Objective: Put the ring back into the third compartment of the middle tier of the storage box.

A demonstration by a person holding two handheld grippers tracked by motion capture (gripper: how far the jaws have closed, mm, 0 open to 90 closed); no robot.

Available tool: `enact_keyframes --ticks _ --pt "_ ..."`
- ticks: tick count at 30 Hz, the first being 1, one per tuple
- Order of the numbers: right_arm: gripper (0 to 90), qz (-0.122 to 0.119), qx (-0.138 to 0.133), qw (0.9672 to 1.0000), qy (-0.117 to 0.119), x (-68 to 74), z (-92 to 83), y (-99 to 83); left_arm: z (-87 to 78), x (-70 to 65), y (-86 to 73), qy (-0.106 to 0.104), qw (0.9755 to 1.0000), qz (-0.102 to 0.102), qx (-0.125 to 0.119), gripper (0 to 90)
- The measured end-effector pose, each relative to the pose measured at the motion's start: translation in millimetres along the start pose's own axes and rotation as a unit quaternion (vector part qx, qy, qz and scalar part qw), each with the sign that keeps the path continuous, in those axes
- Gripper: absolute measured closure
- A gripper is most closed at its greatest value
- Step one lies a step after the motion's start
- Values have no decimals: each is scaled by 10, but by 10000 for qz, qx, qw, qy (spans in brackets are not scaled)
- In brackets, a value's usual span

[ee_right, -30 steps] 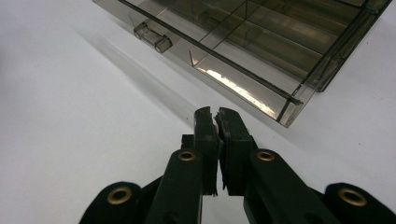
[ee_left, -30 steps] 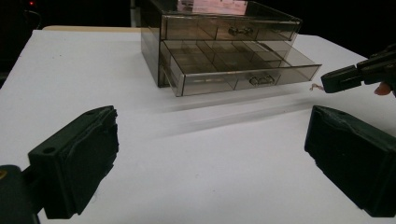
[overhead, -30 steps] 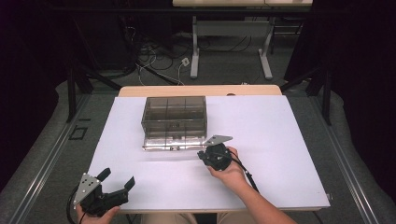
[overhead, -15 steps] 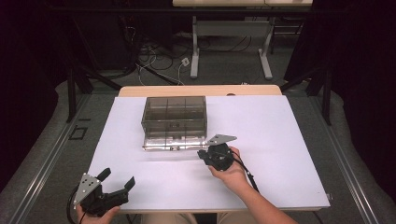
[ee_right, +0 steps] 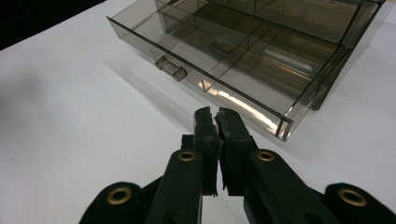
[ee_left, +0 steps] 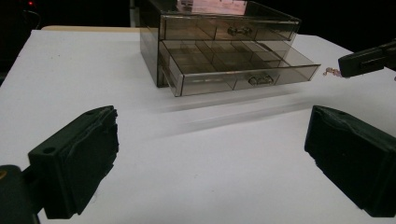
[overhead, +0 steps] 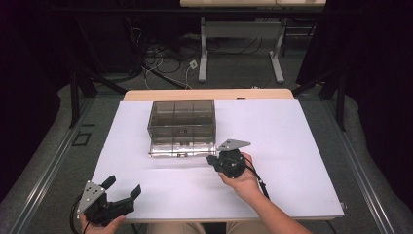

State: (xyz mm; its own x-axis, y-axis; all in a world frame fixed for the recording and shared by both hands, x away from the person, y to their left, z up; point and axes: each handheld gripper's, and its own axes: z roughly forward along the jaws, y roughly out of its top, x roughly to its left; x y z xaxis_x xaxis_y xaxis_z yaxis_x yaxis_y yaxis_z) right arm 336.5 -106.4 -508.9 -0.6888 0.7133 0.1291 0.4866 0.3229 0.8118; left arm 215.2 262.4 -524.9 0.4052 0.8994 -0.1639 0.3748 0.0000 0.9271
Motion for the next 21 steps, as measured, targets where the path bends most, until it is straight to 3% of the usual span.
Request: enact_keyframes --ticks 21 --pt "872 -125 -216 9997 -53 59 -129 147 4 1 -2 -1 10000 -19 -4 32"
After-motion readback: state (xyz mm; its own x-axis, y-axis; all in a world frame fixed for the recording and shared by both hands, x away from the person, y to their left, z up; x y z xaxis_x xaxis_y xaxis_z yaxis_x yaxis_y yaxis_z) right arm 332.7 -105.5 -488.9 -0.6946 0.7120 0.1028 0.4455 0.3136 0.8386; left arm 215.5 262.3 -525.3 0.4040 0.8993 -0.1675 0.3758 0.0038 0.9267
